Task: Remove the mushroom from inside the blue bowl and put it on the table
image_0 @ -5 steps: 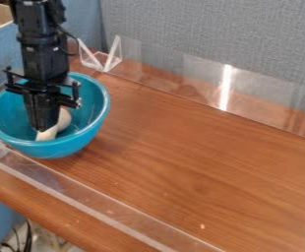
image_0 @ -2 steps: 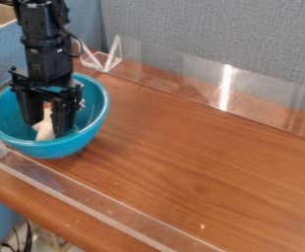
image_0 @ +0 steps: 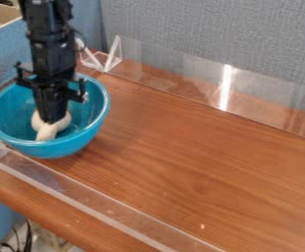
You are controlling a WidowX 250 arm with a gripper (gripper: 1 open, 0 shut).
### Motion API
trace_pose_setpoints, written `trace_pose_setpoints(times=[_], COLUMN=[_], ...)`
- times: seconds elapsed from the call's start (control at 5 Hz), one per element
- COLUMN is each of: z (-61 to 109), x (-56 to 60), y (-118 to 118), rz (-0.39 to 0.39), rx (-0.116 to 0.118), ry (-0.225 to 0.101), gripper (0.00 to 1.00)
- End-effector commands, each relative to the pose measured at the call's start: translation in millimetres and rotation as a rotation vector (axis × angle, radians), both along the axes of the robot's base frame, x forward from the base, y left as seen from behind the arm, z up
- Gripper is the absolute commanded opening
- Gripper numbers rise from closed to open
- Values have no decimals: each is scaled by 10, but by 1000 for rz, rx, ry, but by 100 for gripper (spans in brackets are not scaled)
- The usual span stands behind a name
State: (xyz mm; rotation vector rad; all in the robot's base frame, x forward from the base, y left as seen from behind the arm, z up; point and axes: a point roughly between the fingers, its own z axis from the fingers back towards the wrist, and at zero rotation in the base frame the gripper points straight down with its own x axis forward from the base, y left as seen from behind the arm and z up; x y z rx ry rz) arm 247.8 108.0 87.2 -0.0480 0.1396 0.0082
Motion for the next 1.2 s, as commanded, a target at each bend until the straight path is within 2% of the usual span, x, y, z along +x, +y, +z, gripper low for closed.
trace_pose_setpoints(times=[0.0,0.2,0.4,0.6,0.8,1.0], z=[274,413,429,253,73,139], x=[141,218,321,329,320,267], y=[-123,-329,-533,-297,-18,41], rz=[34,57,0,21,54,66], rx=[5,-3,-19,-10,3,8], ry=[-77,-110,-135,-128,-119,-115], gripper=[0,0,0,100,100,0])
